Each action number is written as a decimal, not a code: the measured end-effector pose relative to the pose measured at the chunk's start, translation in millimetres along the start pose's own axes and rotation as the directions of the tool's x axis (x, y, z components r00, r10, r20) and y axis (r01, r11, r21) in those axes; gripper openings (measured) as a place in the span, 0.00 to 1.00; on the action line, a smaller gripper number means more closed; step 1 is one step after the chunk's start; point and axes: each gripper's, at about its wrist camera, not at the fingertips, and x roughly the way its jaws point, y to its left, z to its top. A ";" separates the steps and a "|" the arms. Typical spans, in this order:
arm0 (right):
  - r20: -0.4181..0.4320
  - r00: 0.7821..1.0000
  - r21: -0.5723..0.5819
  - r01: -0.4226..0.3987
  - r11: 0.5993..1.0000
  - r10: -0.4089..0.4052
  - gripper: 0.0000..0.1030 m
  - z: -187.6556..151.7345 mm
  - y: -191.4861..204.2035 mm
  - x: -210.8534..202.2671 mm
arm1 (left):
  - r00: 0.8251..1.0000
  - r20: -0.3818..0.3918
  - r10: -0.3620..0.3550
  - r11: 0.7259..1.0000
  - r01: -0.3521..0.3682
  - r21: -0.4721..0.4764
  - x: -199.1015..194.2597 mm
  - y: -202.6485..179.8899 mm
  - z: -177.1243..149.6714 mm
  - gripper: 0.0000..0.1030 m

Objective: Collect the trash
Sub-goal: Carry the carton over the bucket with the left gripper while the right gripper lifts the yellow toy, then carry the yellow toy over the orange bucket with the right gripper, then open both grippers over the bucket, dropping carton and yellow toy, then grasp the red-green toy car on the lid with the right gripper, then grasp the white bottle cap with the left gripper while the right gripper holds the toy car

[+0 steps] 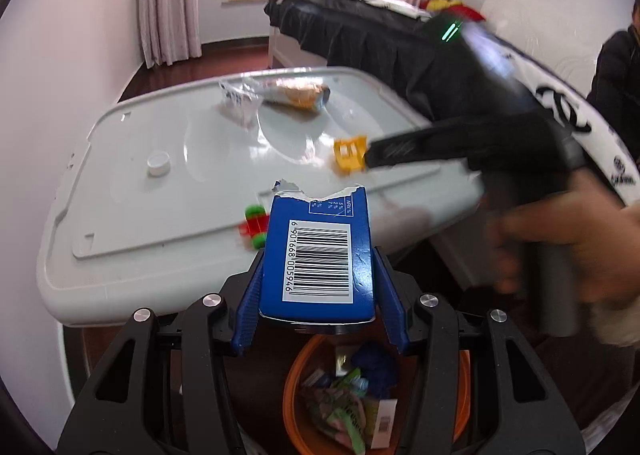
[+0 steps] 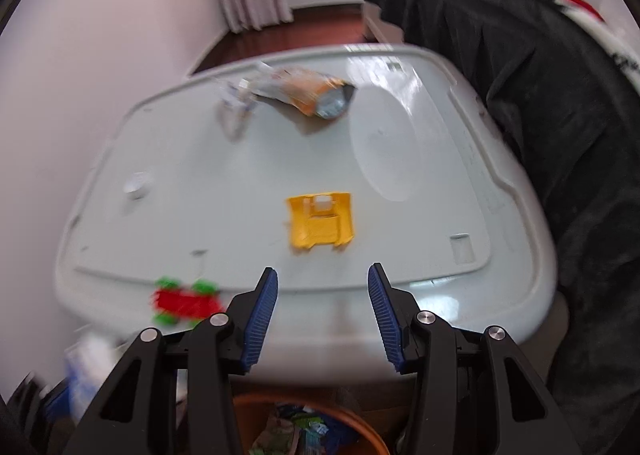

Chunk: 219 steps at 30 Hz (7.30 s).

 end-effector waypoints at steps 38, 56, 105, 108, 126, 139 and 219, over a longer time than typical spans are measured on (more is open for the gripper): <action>0.018 0.997 -0.098 -0.076 0.992 0.079 0.06 -61.8 -3.9 -50.5 | 0.986 -0.161 -0.036 0.998 0.043 0.037 25.2 -14.3 -30.2 0.48; -0.018 1.000 -0.062 -0.025 0.998 0.024 0.42 17.0 29.1 48.8 | 0.990 -0.110 -0.088 0.996 0.087 -0.014 17.7 -9.5 -20.5 0.48; -0.028 0.964 -0.218 -0.263 0.940 0.264 0.85 -154.4 -26.9 -82.2 | 0.962 -0.237 -0.139 0.984 0.108 -0.138 4.1 -7.9 -53.3 0.70; 0.002 0.961 -0.286 -0.266 0.921 0.278 0.85 -135.4 -11.3 -81.3 | 0.968 -0.215 -0.132 0.979 0.093 -0.182 2.7 3.2 -50.8 0.70; -0.084 0.937 -0.736 -0.288 0.612 0.340 0.85 -31.2 88.1 -18.2 | 0.988 -0.126 -0.085 0.930 0.033 -0.367 -9.2 60.8 -42.6 0.70; -0.218 0.936 -0.781 -0.337 0.526 0.278 0.85 -31.2 107.4 32.1 | 0.977 -0.160 -0.139 0.928 0.072 -0.365 8.5 56.7 -41.7 0.70; 0.103 0.933 -0.341 -0.291 0.894 0.344 0.38 32.6 -1.3 -9.8 | 0.954 -0.235 0.184 0.880 -0.267 -0.394 154.7 195.6 95.0 0.69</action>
